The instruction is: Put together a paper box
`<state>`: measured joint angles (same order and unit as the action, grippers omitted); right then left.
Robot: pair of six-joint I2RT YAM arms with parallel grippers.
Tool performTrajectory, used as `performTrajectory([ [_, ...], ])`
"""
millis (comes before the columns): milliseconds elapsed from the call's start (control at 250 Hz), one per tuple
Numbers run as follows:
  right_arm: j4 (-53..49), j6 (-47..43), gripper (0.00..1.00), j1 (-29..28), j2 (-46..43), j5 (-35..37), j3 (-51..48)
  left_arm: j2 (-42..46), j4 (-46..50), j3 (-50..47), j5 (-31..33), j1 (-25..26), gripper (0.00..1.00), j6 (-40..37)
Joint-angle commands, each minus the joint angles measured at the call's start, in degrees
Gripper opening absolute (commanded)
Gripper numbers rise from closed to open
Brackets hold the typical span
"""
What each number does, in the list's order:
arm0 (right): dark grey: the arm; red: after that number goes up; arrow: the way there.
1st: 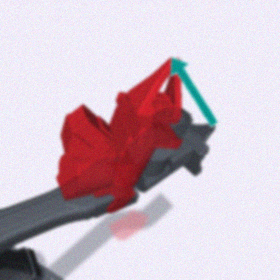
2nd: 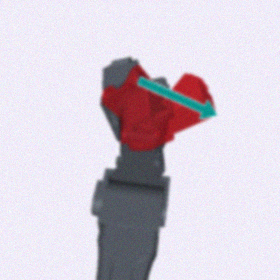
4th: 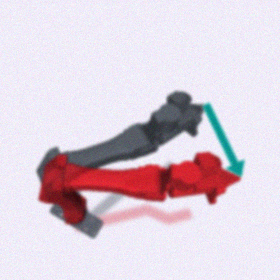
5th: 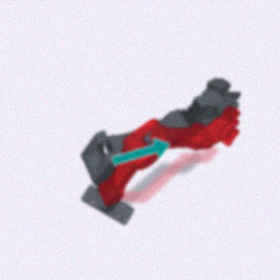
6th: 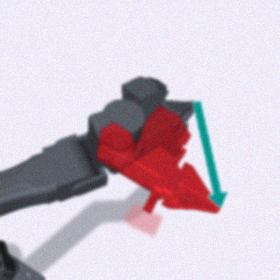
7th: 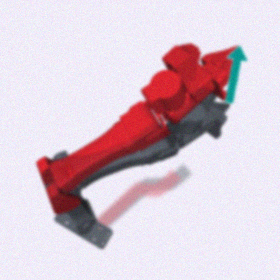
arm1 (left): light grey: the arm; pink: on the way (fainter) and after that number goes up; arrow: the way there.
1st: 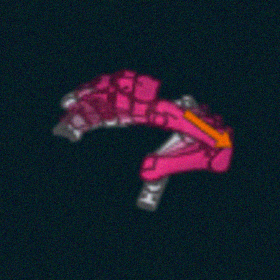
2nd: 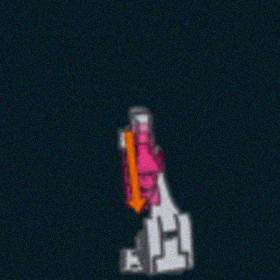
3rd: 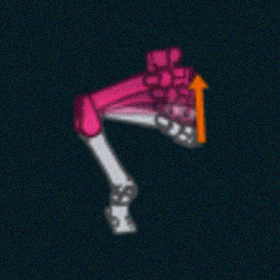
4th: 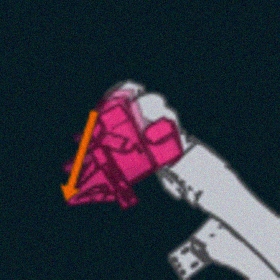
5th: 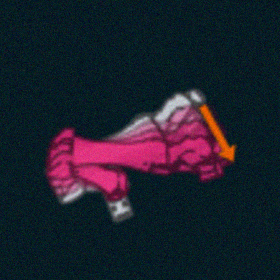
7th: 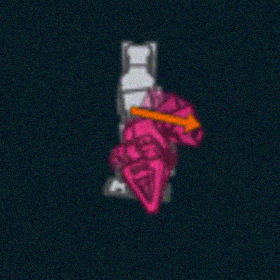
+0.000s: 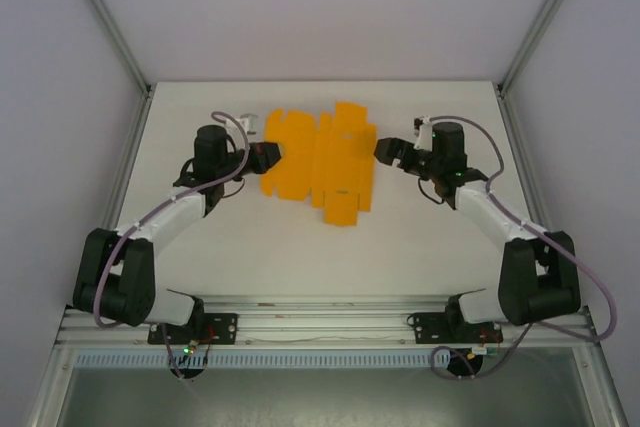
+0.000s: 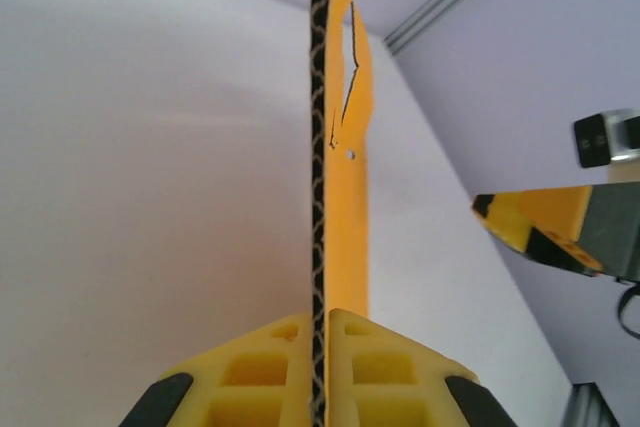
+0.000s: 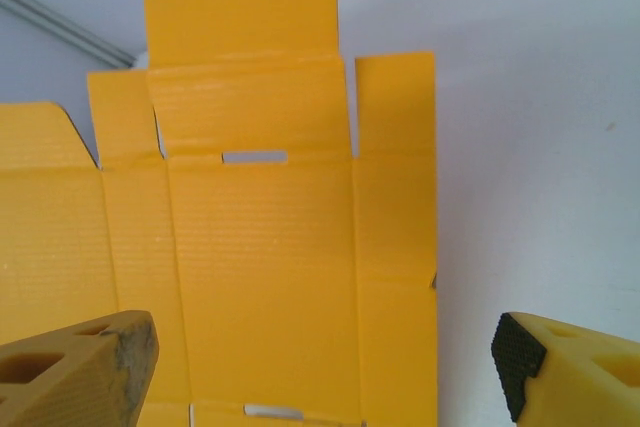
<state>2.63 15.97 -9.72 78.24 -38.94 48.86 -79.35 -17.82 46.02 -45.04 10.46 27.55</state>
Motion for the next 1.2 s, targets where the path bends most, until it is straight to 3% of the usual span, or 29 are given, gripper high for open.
performTrajectory([
  [0,1.82,0.83,0.88,3.36,-1.74,-11.04,-1.45,2.90,-5.35,1.77,-5.69,-0.36,0.00,3.10],
  [156,3.61,-1.58,0.86,6.06,-4.89,-16.42,-3.01,5.31,-5.73,2.19,-6.20,-0.33,0.00,5.79],
  [356,3.50,-2.87,0.81,6.68,-5.93,-20.33,-3.95,7.60,-15.53,-0.52,-9.94,-0.39,0.00,13.09],
  [524,4.25,-2.78,0.74,6.99,-5.82,-21.74,-4.39,10.11,-11.58,0.43,-8.94,-0.36,0.00,9.76],
  [660,7.01,-2.28,0.49,7.13,-6.09,-27.05,-4.54,10.84,-12.47,-0.25,-8.23,-0.40,0.00,10.51],
  [807,8.96,-2.73,0.45,7.08,-7.35,-31.68,-5.36,10.82,-10.75,-0.47,-5.78,-0.35,0.00,10.28],
  [1119,8.57,-5.87,0.00,7.07,-9.77,-33.42,-6.15,11.94,-8.81,-1.26,-3.65,-0.37,0.00,7.95],
  [1195,9.15,-6.53,0.00,7.08,-9.63,-33.33,-6.11,12.03,-8.31,-1.69,-3.14,-0.35,0.00,7.65],
])
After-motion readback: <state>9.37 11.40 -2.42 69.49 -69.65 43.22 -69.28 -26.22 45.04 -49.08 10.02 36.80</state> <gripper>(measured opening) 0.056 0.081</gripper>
